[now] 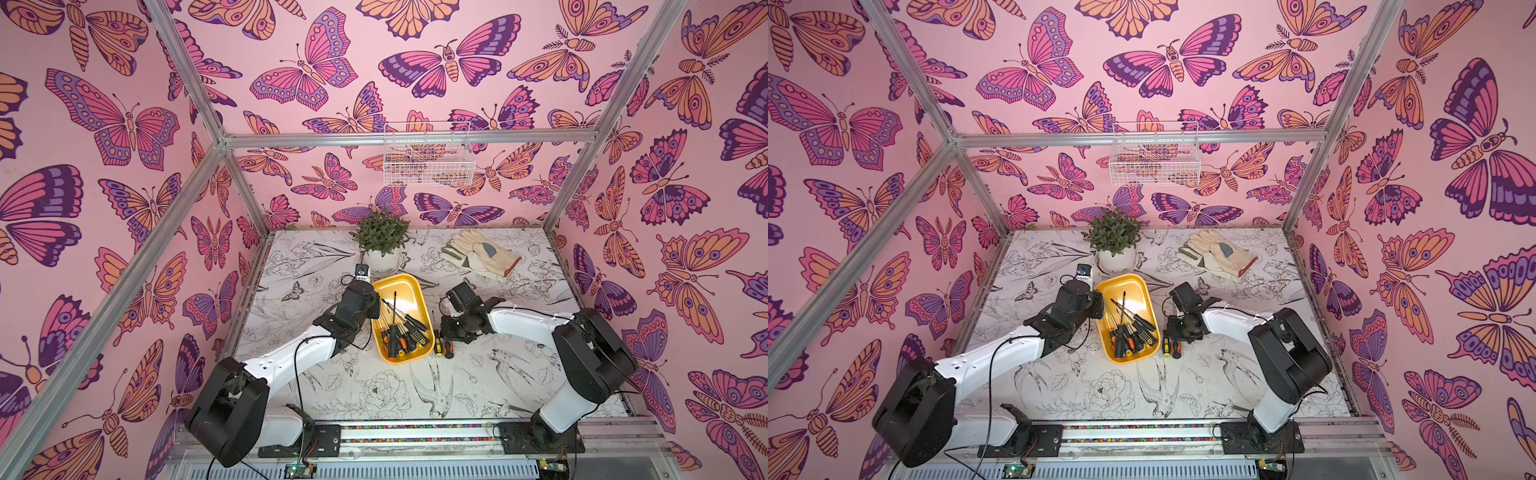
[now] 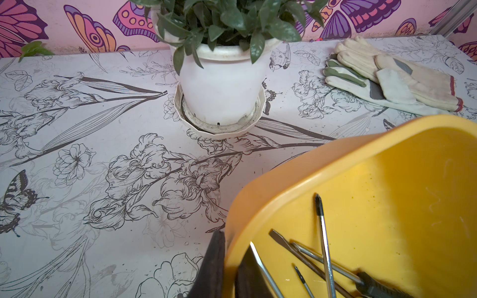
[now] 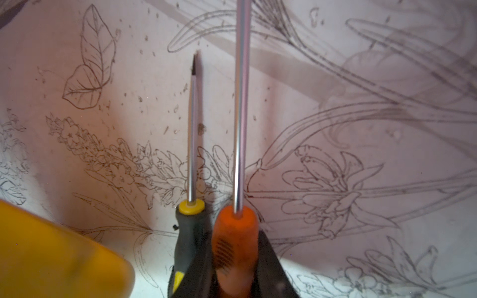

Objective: Take out the screwdriver from the storage box
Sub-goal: Place the screwdriver at the center of the board.

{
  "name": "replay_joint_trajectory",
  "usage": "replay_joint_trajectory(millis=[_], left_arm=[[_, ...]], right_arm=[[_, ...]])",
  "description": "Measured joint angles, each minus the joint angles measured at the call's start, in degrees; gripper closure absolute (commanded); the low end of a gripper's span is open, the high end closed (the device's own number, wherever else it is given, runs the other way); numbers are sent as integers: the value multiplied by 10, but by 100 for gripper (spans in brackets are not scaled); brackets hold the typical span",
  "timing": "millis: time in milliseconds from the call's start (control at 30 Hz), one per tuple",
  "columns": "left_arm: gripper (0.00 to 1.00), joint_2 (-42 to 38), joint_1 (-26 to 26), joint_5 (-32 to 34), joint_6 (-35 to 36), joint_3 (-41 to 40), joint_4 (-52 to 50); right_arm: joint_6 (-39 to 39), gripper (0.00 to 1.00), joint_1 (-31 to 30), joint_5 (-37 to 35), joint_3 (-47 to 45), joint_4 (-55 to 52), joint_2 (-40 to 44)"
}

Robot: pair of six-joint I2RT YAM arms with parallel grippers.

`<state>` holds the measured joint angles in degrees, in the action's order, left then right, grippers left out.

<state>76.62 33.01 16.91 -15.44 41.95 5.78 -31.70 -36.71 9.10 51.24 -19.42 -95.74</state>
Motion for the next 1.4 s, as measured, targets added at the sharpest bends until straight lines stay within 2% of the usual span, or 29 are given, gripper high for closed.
replay_joint_trajectory(millis=[333, 967, 1400], left_arm=[[100, 0, 0, 0, 0, -2, 2], [100, -1, 0, 0, 0, -3, 2], [100, -1, 0, 0, 0, -3, 2]], right_arm=[[0, 85, 2, 4, -1, 2, 0], [0, 70, 2, 4, -1, 2, 0], [0, 68, 3, 2, -1, 4, 0]])
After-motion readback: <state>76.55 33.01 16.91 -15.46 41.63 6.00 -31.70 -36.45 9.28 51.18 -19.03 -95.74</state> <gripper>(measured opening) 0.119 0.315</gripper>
